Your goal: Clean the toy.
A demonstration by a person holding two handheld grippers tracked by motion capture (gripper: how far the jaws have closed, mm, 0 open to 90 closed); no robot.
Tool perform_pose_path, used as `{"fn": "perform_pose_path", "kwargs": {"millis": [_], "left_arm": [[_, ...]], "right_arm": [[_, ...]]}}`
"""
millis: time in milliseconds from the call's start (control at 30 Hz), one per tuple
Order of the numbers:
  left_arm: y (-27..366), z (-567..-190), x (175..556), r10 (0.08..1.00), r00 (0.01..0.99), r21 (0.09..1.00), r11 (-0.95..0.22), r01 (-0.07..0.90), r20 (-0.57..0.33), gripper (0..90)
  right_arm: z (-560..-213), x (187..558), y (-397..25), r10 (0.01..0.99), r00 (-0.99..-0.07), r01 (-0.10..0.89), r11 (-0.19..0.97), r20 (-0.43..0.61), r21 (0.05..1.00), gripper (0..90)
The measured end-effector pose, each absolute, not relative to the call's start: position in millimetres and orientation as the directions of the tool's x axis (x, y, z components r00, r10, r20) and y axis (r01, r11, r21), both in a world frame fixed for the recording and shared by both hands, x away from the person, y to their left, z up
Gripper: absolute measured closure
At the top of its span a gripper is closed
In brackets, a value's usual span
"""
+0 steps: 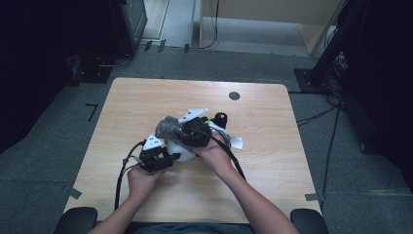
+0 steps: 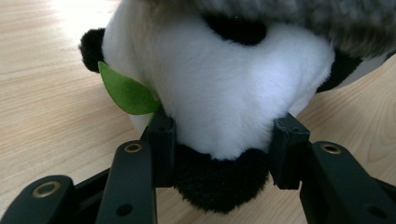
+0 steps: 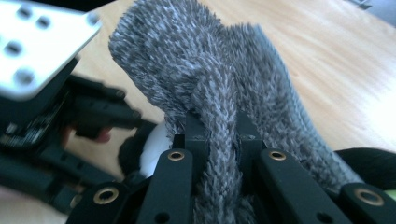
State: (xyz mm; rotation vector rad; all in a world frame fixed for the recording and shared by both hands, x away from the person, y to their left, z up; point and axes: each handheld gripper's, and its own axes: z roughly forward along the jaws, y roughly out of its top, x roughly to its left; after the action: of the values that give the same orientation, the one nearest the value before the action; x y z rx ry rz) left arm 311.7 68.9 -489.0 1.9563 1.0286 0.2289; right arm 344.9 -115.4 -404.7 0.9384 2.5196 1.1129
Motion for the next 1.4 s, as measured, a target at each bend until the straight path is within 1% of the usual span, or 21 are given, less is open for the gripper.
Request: {"fn": "perform_pose_path", "kwargs": {"millis": [367,467,667,767,933,1067,1167,1233,1400], "left_arm": [[70,-489,313,0.733,0.638,0.77,-0.258,0.583,-0.238,53.7],[70,-489,313,0.732,0.639,0.772,-0.258,0.581,-0.236,53.9],[70,-488,313,0.731,0.639,0.775,-0.252,0.58,-0.24,54.2],[69,-486,313,0.729,0.644,0.778,-0.258,0.573,-0.233,54.5],[65,-483,313,0.728,0.659,0.778,-0.298,0.553,-0.189,55.1],[66,-483,313,0.726,0.659,0.777,-0.294,0.556,-0.197,55.1],[66,-482,313,0.725,0.659,0.778,-0.291,0.556,-0.2,55.2],[66,-482,313,0.724,0.66,0.779,-0.291,0.555,-0.2,55.2],[67,-482,313,0.722,0.66,0.779,-0.287,0.557,-0.206,55.2]], "right_arm": [[-422,321,-126,0.583,-0.809,0.459,0.544,0.077,0.703,82.1],[-431,312,-133,0.56,-0.826,0.441,0.578,0.059,0.686,82.2],[-445,305,-147,0.566,-0.823,0.458,0.6,0.057,0.656,82.1],[-454,302,-161,0.569,-0.822,0.461,0.632,0.03,0.623,82.0],[-457,299,-172,0.554,-0.833,0.437,0.659,-0.001,0.612,82.0],[-458,296,-180,0.543,-0.84,0.425,0.675,-0.015,0.603,81.9],[-456,294,-194,0.562,-0.827,0.457,0.657,0.013,0.6,81.9],[-456,293,-197,0.563,-0.826,0.457,0.658,0.012,0.599,81.9],[-455,291,-219,0.563,-0.826,0.461,0.648,0.027,0.605,81.7]]}}
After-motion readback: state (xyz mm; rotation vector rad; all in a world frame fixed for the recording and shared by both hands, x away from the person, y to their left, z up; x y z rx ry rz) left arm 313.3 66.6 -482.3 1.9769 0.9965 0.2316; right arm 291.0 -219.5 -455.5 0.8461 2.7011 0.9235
